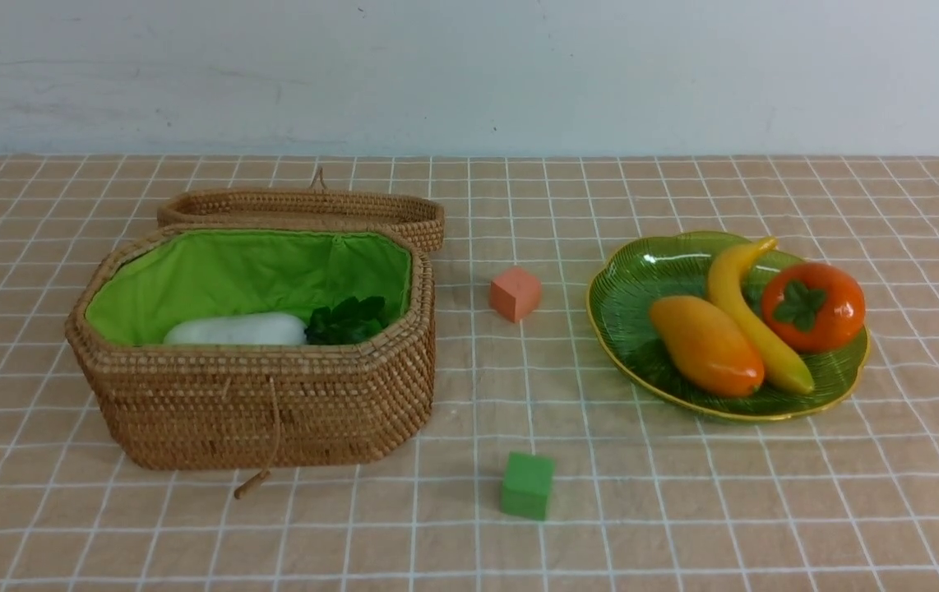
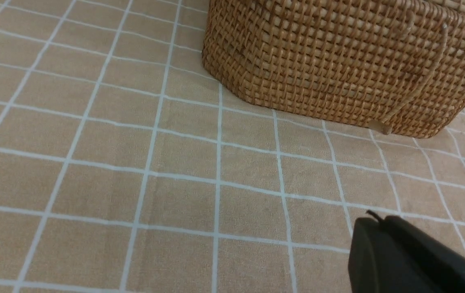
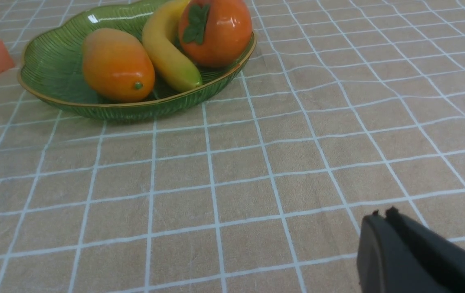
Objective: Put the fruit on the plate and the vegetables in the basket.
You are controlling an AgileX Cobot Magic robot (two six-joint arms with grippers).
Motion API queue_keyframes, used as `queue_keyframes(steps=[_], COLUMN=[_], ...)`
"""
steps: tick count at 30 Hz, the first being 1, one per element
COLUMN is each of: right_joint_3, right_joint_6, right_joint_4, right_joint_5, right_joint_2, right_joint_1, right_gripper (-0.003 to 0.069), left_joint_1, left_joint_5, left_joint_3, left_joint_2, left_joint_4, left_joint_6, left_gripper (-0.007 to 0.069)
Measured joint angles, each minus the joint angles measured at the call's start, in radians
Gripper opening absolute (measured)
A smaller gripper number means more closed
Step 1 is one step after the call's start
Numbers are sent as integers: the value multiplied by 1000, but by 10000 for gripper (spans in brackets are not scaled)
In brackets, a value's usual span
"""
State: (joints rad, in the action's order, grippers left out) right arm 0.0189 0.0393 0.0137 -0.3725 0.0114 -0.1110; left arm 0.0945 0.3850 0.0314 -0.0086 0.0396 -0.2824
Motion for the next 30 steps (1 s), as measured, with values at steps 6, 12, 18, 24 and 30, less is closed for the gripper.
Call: queue_keyframes(steps=[6, 12, 18, 24, 30], right_joint_3=[0, 0, 0, 0, 0], right_joint_6=[0, 0, 0, -2, -2], right_joint_4=[0, 0, 0, 0, 0], right_joint_5=[0, 0, 0, 0, 0], right_joint_2=[0, 0, 0, 0, 0], right_joint_1=[0, 0, 0, 0, 0], right_gripper=[13, 21, 27, 35, 36], left_joint_1=[0, 0, 0, 0, 0], left_joint_5=[0, 0, 0, 0, 0], left_joint_3=[0, 0, 0, 0, 0], left_joint_2=[0, 0, 0, 0, 0], left_joint_4=[0, 0, 0, 0, 0], left_joint_6=[-3, -3, -3, -3, -3], left_gripper=[-13, -13, -13, -11, -8])
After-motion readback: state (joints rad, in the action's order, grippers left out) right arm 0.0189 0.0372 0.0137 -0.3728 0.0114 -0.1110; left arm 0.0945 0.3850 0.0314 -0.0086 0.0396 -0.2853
